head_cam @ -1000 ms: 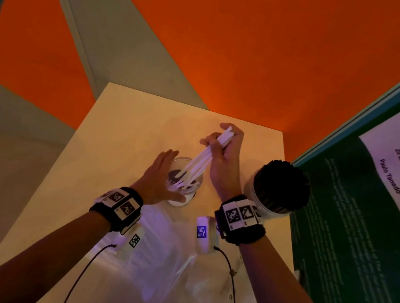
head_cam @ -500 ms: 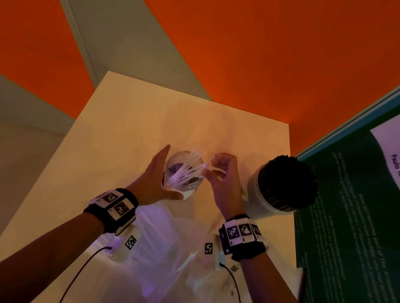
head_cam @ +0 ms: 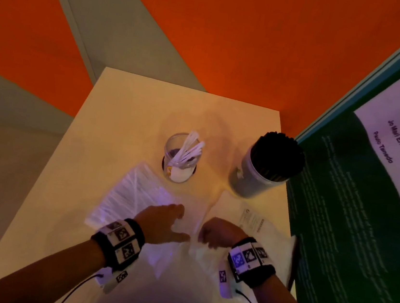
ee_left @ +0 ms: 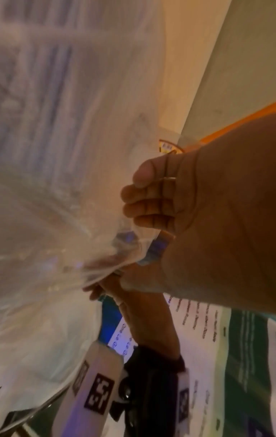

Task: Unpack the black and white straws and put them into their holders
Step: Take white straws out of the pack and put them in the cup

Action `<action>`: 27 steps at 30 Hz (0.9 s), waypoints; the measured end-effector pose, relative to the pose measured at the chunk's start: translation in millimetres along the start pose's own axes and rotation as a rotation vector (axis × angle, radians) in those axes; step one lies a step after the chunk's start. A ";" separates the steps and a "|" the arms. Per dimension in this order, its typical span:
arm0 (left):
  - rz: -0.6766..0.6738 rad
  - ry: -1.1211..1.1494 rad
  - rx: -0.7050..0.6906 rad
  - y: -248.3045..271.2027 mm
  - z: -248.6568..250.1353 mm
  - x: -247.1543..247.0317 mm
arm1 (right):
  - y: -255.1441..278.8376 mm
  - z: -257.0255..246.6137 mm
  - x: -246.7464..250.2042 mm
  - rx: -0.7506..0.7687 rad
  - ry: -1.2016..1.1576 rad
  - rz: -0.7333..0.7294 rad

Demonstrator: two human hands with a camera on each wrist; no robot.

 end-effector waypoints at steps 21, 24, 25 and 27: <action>0.160 0.494 -0.045 79.9 -9.9 9.1 | -72.0 -58.3 -108.0 -0.084 0.359 0.343; 0.156 0.492 -0.041 81.8 -11.5 8.1 | -74.6 -61.9 -109.3 -0.088 0.374 0.344; 0.156 0.489 -0.041 82.0 -12.1 7.8 | -75.3 -62.0 -108.6 -0.089 0.380 0.339; 0.154 0.486 -0.044 82.5 -12.9 7.1 | -75.4 -55.6 -107.2 -0.076 0.350 0.353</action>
Point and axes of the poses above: each hand's wrist, its own y-axis away from the middle knuckle, its own x-axis out of the back of the hand, z = x × y, the point moved 1 cm from there along -y, towards the middle knuckle, and after that the axes turned 10 degrees about -y, right-handed, at the moved point
